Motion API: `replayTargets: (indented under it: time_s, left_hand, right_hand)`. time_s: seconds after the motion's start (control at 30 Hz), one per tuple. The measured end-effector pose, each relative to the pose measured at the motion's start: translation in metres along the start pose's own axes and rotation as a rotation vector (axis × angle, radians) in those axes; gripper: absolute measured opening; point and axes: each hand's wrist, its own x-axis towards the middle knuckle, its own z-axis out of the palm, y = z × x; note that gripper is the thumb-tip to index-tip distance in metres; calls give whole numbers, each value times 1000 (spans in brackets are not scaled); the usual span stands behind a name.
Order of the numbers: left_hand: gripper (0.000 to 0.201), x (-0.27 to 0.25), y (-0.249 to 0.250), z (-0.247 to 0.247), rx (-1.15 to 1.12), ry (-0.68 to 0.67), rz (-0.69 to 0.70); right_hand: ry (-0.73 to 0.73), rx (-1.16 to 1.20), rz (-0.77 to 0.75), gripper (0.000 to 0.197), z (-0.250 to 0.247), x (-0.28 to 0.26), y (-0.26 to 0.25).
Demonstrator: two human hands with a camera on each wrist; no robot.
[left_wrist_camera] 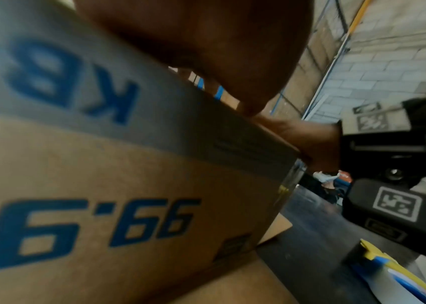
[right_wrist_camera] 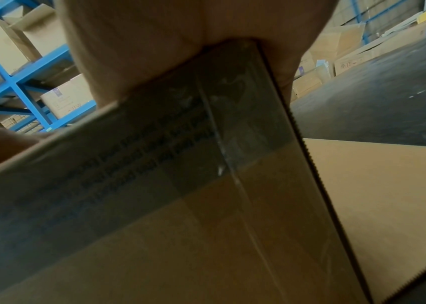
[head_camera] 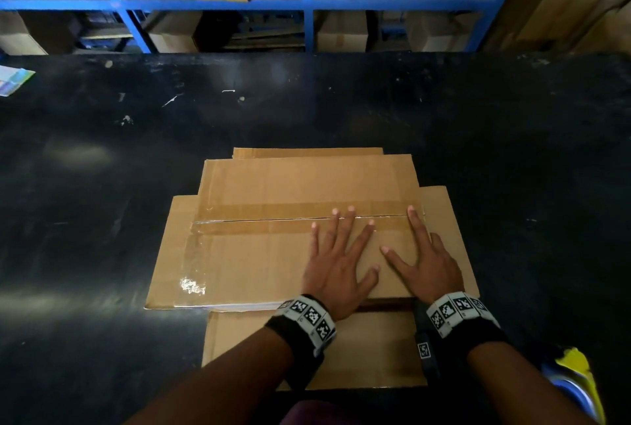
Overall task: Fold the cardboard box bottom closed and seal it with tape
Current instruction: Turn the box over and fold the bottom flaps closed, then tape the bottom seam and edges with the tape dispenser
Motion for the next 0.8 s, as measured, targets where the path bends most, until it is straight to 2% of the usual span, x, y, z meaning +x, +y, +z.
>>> replayTargets:
  time_s: [0.2, 0.33, 0.47, 0.53, 0.63, 0.77, 0.8]
  left_hand:
    - [80, 5, 2, 9, 69, -31, -74]
    - [81, 5, 3, 8, 63, -19, -101]
    - [81, 4, 3, 7, 70, 17, -81]
    - [80, 4, 2, 8, 77, 40, -67]
    - [79, 5, 2, 8, 90, 40, -58]
    - [79, 6, 1, 8, 118, 35, -63]
    - [79, 7, 1, 8, 124, 35, -62]
  right_hand:
    - [-32, 49, 7, 96, -1, 2, 4]
    - [-23, 153, 48, 105, -2, 0, 5]
    - [-22, 501, 78, 85, -4, -13, 31]
    - [87, 571, 111, 76, -5, -29, 64]
    - [350, 392, 204, 70, -5, -61, 134]
    - [609, 216, 448, 70, -7, -109, 225]
    - [633, 176, 516, 72, -6, -119, 242]
